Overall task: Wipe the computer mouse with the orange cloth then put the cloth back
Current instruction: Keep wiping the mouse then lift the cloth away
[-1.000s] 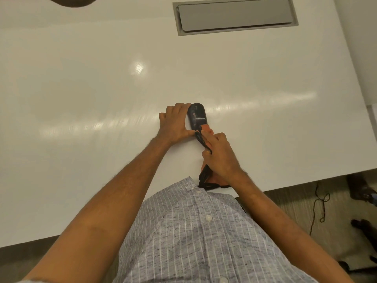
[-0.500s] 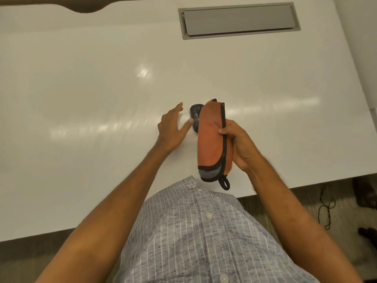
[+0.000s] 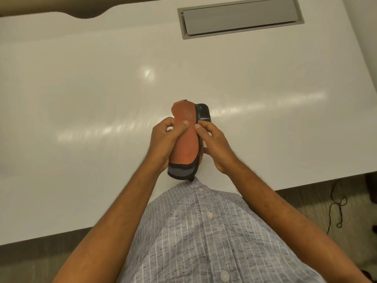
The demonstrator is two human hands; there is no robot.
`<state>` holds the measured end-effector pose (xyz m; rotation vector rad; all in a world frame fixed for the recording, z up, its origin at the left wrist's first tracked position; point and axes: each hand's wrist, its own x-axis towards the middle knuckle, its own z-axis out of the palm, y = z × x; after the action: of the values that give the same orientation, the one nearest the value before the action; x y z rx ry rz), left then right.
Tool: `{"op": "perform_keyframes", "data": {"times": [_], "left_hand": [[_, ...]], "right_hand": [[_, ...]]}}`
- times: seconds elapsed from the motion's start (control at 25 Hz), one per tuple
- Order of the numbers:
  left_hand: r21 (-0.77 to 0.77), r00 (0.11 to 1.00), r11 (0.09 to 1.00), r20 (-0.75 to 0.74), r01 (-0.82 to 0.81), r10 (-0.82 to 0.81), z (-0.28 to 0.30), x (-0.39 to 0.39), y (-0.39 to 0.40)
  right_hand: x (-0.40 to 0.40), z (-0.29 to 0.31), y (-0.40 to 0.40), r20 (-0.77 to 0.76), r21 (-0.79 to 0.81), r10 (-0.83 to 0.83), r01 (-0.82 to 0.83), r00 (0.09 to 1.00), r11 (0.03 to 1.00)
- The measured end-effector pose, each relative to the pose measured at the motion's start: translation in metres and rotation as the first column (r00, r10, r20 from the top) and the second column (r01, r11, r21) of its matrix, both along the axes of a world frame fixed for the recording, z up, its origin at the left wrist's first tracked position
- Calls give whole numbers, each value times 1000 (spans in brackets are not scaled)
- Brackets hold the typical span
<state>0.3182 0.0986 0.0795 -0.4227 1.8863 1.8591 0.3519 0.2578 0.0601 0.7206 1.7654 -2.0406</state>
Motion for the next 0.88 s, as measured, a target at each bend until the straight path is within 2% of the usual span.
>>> {"op": "perform_keyframes", "data": {"times": [0.12,0.24,0.32,0.4,0.52,0.6,0.88], "left_hand": [[-48,991,991,-61,-122,119,1,-7,-4],[-212,976,961,-158,-179,148,-5,-18,-9],[-311,975,937,-201,-159,99,-12,-27,-6],[-386,976,912,-211,-137,58,-18,-33,6],[-497,982,864,-189,-82,-16,-30,-38,33],[-550,983,835,-161,-14,-89,-40,-40,47],[-537,925,821,-178,194,-334,-65,-43,52]], "right_hand": [[-7,-6,14,-63,252,41,-24,997,967],[-22,-16,39,-187,538,64,48,980,842],[-32,-25,53,-198,662,198,-18,960,749],[-42,-35,59,-123,749,354,-148,927,646],[-50,-48,57,33,804,504,-322,863,499],[-50,-54,54,73,809,554,-374,829,453],[-50,-63,54,42,788,547,-364,836,497]]}}
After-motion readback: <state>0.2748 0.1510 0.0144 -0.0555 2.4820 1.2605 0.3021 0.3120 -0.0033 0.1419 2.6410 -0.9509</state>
